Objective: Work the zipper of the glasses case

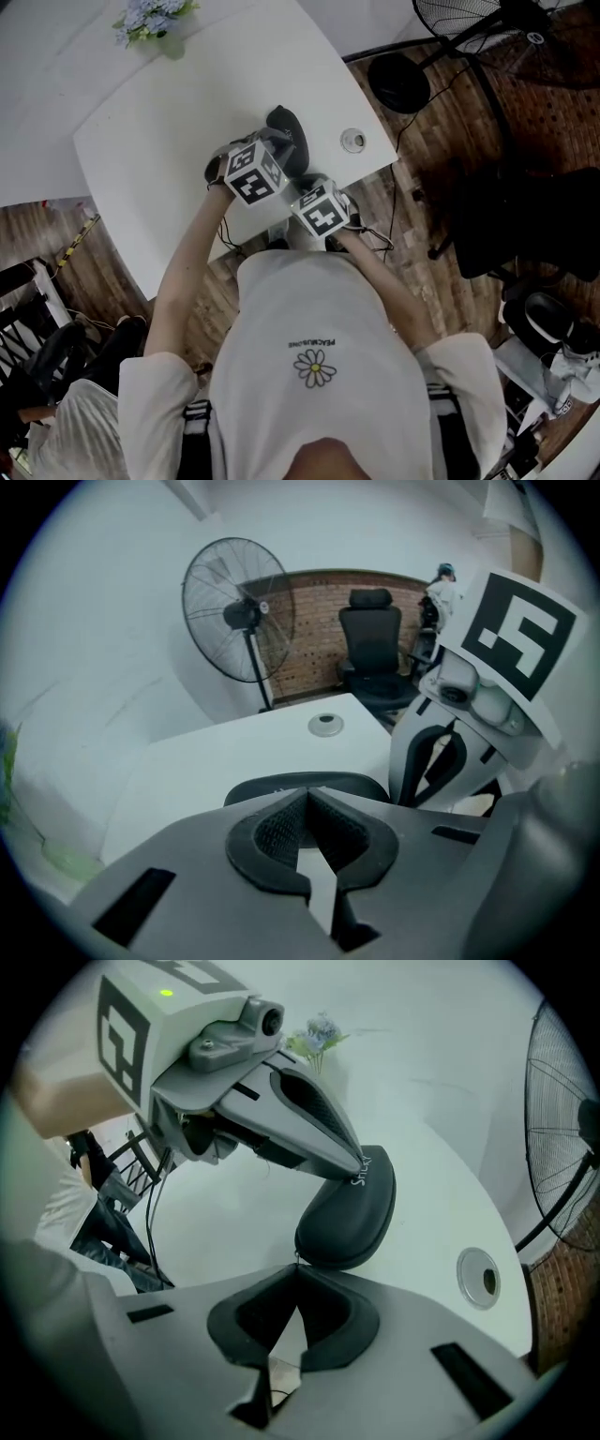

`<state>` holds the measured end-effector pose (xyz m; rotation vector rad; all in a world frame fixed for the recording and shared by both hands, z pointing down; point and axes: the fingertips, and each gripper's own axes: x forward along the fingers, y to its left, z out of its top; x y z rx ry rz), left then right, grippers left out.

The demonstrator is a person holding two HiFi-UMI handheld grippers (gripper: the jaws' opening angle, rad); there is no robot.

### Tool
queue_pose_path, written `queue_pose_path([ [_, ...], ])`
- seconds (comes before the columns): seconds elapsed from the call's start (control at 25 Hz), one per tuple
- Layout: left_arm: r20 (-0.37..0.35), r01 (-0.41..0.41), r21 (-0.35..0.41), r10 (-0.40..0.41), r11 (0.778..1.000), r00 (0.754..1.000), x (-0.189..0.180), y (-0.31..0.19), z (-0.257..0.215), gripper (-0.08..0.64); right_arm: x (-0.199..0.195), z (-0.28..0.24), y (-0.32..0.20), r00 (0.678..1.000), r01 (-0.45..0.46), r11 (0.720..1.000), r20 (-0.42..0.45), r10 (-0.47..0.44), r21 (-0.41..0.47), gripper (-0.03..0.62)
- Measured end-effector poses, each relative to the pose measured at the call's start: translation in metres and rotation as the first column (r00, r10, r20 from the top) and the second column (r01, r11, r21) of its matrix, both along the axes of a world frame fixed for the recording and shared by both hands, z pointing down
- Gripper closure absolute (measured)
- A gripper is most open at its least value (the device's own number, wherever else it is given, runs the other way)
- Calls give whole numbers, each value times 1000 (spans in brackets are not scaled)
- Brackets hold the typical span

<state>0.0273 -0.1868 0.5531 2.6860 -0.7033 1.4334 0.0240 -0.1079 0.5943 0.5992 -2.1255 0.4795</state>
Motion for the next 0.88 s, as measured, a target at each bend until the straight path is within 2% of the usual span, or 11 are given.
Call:
queue_pose_path([
  [0.12,58,-64,35,62,997,996,0,-3,-7,546,19,0,-6,998,24,999,-53,-22,45,584],
  [0.24,38,-63,65,60,996,997,7,-14,-14,546,48,0,-27,992,12,994,-124,2,107,584],
  [0.36,52,-94,82,90,992,995,24,-21,-11,546,81,1,-49,979,16,984,-204,20,175,584],
  [0.48,64,-115,80,110,990,992,48,-26,-5,546,106,1,-63,969,15,978,-245,38,210,584],
  [0.6,88,-97,60,92,993,992,56,-31,2,546,112,-1,-68,972,-17,979,-224,63,202,584],
  [0.72,80,-63,23,61,998,995,56,-31,3,546,110,-1,-66,978,-62,984,-186,93,168,584],
  [0.88,66,-10,58,6,998,998,56,-31,6,546,107,1,-61,968,-225,970,-89,233,87,584],
])
